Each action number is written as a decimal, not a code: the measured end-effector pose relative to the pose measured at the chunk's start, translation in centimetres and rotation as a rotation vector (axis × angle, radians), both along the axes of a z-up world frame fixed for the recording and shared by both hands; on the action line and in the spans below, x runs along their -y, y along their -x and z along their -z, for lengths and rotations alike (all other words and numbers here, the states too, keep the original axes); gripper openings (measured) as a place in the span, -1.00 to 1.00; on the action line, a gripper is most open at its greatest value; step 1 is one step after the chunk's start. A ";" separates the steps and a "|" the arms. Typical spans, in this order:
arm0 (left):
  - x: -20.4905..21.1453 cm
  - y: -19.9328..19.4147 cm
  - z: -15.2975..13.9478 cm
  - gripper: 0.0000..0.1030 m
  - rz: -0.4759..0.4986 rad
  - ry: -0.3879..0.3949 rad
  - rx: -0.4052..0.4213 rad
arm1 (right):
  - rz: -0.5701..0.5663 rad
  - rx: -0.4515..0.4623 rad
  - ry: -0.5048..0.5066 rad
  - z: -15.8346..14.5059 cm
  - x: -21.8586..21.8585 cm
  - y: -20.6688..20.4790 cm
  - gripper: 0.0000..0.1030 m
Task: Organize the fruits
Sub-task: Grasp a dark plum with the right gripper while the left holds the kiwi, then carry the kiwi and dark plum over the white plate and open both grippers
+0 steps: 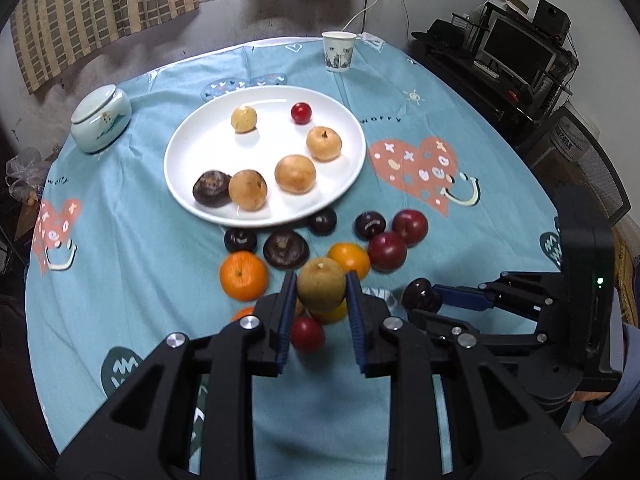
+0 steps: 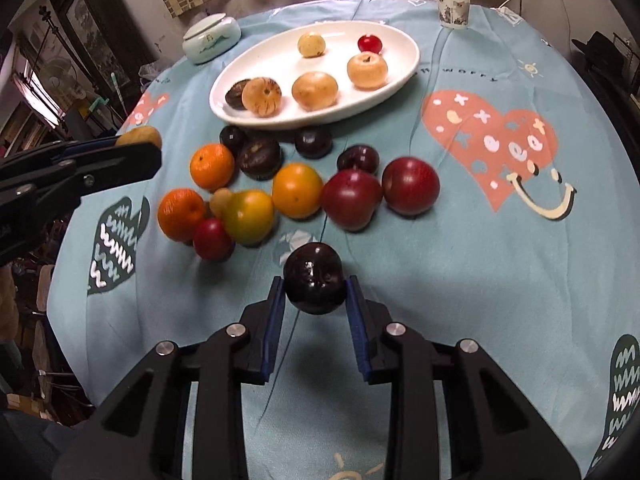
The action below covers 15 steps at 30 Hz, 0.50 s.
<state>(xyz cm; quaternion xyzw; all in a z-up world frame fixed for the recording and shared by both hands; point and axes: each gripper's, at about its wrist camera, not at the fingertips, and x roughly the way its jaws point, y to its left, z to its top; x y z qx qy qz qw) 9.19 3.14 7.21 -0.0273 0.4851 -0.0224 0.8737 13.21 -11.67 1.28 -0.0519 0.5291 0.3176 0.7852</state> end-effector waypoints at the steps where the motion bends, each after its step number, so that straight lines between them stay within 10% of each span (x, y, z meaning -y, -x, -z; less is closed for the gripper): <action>1: -0.1 -0.4 -0.2 -0.52 -0.004 -0.005 0.003 | 0.002 0.002 -0.008 -0.3 0.0 -0.3 -0.40; 15: -5.6 -9.7 -1.2 -0.52 -0.175 -0.018 0.039 | -0.028 0.183 -0.057 -6.6 -5.3 -10.2 -0.40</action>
